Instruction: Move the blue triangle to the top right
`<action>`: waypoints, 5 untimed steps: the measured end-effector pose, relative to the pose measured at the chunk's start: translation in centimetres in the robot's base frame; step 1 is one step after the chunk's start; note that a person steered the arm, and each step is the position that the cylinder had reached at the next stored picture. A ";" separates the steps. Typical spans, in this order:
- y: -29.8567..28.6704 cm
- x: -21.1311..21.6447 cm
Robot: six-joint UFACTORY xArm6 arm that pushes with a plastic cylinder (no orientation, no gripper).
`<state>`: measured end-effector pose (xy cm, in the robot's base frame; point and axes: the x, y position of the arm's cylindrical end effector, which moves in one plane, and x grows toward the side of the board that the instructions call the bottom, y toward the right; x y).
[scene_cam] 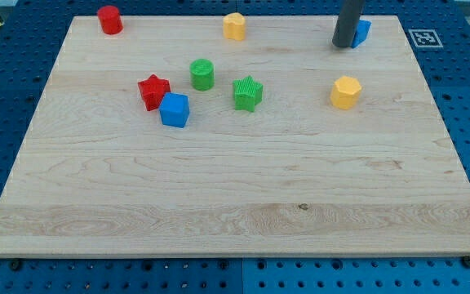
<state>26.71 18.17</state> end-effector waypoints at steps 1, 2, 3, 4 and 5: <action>2.0 -0.4; 4.8 -0.8; 6.2 -1.9; 5.8 -1.4; 3.5 2.3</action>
